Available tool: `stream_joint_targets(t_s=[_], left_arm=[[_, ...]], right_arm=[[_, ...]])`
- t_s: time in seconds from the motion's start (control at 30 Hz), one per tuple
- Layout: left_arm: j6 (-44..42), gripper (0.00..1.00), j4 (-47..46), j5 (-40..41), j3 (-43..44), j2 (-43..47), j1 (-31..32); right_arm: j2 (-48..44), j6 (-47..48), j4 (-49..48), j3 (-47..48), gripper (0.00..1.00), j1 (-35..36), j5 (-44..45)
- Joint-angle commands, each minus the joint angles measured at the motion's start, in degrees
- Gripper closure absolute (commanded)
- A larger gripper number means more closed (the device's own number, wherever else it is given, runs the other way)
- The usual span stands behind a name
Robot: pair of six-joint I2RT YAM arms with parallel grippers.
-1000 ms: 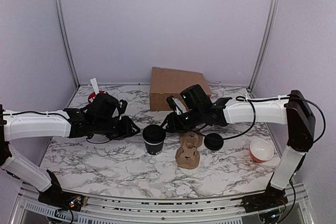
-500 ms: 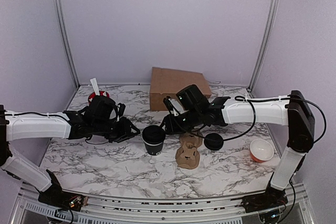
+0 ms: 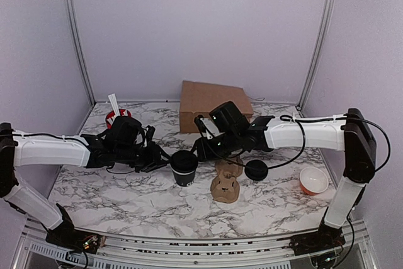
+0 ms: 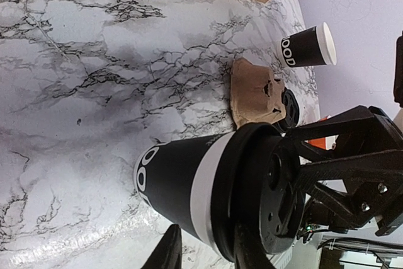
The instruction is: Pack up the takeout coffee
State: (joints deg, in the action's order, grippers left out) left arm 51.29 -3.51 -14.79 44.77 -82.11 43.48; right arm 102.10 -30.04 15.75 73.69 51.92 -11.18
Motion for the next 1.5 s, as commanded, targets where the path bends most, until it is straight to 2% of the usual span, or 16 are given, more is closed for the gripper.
stream_joint_targets(t_s=[0.0, 0.7, 0.97, 1.2, 1.47], left_arm=[[0.0, 0.73, -1.7, -0.4, -0.2, -1.3, 0.0], [1.2, 0.82, -4.1, 0.6, -0.7, -3.9, 1.6], [1.5, 0.81, -5.2, 0.2, -0.4, -2.6, 2.1], [2.2, 0.75, -5.5, 0.3, -0.3, -0.9, 2.3], [2.5, 0.76, -5.0, 0.6, -0.1, -0.5, 2.3]], right_arm=[[0.8, 0.6, 2.0, 1.5, 0.63, 0.7, 1.5], [4.4, 1.0, 3.8, 5.3, 0.63, 3.9, 3.3], [3.9, 1.6, 4.5, 6.8, 0.63, 4.2, 4.1], [2.0, 1.5, 3.3, 6.2, 0.63, 4.2, 4.4], [1.4, 0.3, 3.0, 5.3, 0.62, 4.2, 4.5]])
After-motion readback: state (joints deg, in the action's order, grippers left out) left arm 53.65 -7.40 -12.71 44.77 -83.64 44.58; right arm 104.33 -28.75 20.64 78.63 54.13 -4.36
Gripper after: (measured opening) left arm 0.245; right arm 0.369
